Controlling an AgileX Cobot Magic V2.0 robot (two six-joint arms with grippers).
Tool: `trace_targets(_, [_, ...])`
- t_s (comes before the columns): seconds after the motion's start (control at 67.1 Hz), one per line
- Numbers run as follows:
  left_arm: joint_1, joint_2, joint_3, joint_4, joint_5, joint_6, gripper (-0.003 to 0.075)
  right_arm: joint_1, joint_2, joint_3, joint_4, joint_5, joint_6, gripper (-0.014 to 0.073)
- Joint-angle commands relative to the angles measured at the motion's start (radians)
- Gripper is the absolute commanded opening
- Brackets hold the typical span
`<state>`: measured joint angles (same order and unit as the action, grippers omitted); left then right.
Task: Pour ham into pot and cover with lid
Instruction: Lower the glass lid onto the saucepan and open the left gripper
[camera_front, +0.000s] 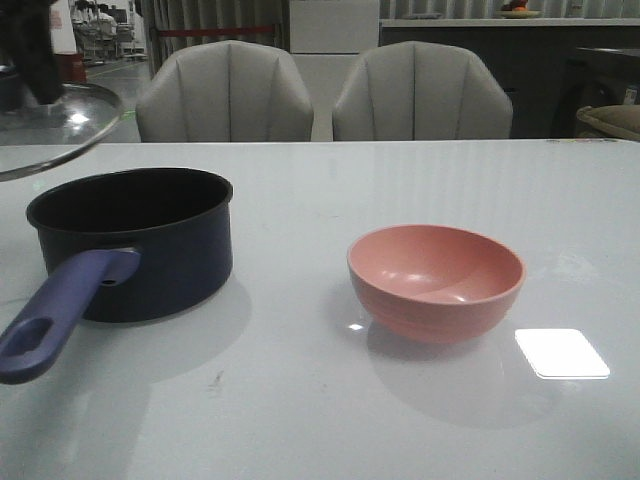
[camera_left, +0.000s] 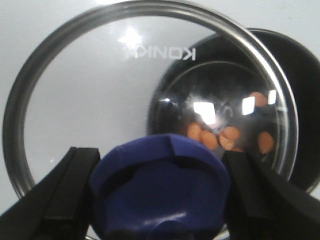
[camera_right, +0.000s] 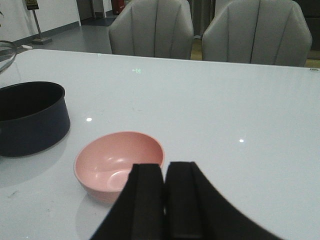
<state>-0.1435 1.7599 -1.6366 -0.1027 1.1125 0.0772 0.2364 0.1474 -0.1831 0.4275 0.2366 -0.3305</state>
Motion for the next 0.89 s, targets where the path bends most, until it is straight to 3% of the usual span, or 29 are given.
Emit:
trace_targets(0.0, [-0.077, -0.026, -0.064, -0.020, -0.049, 0.018, 0.0333, 0.001, 0.009, -0.025, 0.010, -0.076, -0.003, 0.0139])
trace_targets(0.164, [-0.155, 0.047, -0.148, -0.016, 0.005, 0.018, 0.0334, 0.001, 0.009, -0.025, 0.010, -0.076, -0.003, 0.0139])
trace_targets(0.328, [-0.172, 0.145, -0.255, 0.000, 0.159, 0.018, 0.0334, 0.001, 0.009, -0.025, 0.010, -0.076, -0.003, 0.0139])
trace_targets(0.879, [-0.172, 0.133, -0.195, 0.006, 0.158, 0.018, 0.0334, 0.001, 0.009, -0.025, 0.010, -0.076, -0.003, 0.0139])
